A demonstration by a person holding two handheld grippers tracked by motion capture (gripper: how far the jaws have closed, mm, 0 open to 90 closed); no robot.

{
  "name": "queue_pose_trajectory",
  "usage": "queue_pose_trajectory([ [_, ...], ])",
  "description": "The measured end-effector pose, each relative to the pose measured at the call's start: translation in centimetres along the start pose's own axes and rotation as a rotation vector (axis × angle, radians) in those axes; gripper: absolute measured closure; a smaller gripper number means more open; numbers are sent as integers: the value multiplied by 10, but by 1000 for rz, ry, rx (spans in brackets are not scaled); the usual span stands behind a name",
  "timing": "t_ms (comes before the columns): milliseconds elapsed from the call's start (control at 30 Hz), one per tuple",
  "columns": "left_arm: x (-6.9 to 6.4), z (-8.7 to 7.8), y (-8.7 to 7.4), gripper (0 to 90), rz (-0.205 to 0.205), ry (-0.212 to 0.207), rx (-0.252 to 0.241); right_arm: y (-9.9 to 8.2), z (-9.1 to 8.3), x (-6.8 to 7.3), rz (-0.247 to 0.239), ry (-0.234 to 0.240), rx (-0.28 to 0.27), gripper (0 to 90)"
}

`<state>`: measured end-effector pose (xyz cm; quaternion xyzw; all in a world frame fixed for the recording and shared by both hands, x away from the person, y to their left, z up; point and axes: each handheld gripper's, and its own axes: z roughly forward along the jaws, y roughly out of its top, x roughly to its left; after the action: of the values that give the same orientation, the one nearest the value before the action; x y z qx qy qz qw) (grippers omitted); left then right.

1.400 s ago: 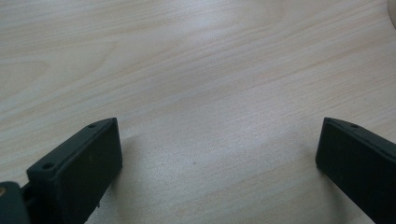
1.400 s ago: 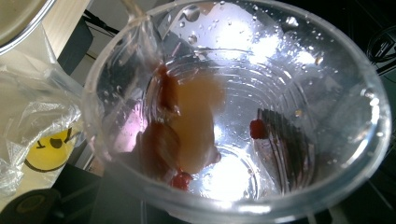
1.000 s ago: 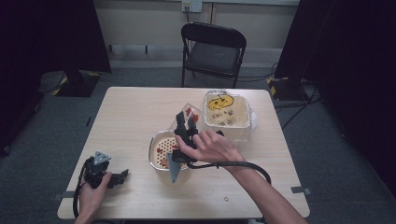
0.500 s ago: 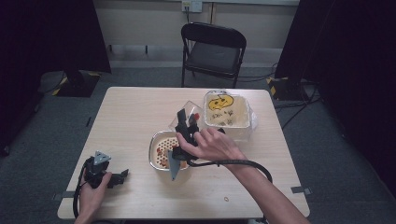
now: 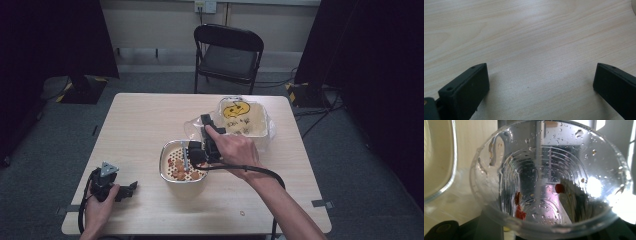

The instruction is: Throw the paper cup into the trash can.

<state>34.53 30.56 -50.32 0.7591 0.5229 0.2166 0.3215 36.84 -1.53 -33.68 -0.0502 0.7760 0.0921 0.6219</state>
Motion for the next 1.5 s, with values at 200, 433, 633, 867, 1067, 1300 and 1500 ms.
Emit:
queue_pose_trajectory([
  [200,0,0,0,0,0,0,0,-14,3,-14,424,171,-73,519],
  [433,0,0,0,0,0,0,0,-28,4,-28,675,250,-158,524],
  [633,0,0,0,0,0,0,0,-42,7,-33,938,309,-248,528],
  [867,0,0,0,0,0,0,0,-50,11,-34,1120,332,-349,531],
  [1067,0,0,0,0,0,0,0,-56,15,-37,1200,351,-393,532],
  [1300,0,0,0,0,0,0,0,-77,23,-46,1310,370,-405,532],
  [1500,0,0,0,0,0,0,0,-105,32,-57,1385,348,-367,530],
])
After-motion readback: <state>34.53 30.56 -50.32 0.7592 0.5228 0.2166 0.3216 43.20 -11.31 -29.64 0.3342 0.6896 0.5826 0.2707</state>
